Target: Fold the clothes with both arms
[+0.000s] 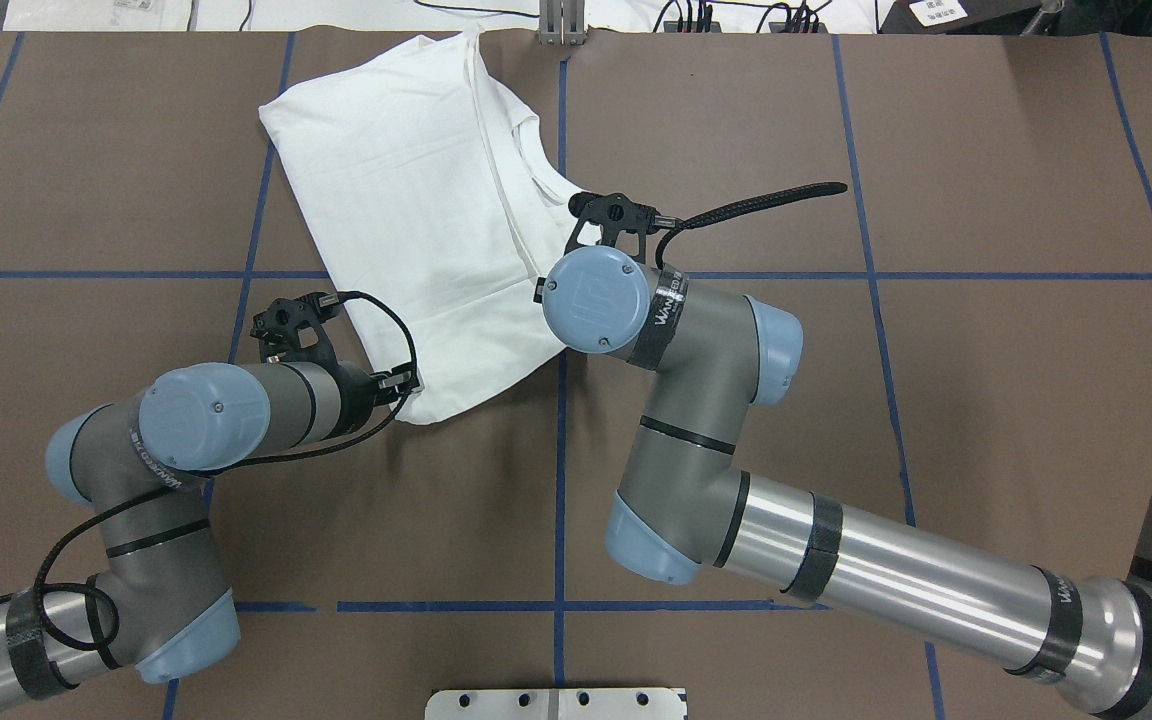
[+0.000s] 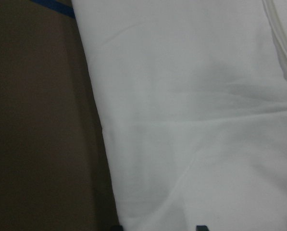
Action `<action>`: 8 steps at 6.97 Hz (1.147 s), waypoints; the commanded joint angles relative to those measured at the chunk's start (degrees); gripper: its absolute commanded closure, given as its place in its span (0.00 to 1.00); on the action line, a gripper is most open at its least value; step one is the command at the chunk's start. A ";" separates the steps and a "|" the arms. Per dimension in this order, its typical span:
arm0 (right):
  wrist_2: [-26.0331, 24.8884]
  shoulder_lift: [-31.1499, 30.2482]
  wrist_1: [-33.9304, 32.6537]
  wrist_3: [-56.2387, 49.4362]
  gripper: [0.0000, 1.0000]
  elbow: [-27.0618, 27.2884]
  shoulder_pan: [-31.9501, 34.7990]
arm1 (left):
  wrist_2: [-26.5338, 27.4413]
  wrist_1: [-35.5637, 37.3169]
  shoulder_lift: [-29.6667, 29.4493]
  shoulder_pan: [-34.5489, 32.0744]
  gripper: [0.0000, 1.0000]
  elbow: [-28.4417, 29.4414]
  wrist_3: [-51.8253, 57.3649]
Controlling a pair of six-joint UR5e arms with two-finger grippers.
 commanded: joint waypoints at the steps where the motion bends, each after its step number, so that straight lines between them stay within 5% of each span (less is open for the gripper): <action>1: 0.00 -0.15 0.09 -0.13 1.00 0.27 0.00 | -0.25 0.01 -0.19 0.25 0.99 -0.71 -0.01; 4: 0.09 -2.76 0.10 -0.39 1.00 3.75 0.09 | -0.43 1.31 -2.98 1.57 1.00 -1.76 0.08; 6: -0.70 -17.05 -7.14 -0.39 1.00 27.82 -3.31 | -5.07 11.56 -3.36 2.00 1.00 -13.13 0.08; 8: -5.86 -17.73 -28.20 2.23 1.00 48.00 -13.40 | -6.74 22.89 -3.26 7.43 1.00 -26.92 -0.09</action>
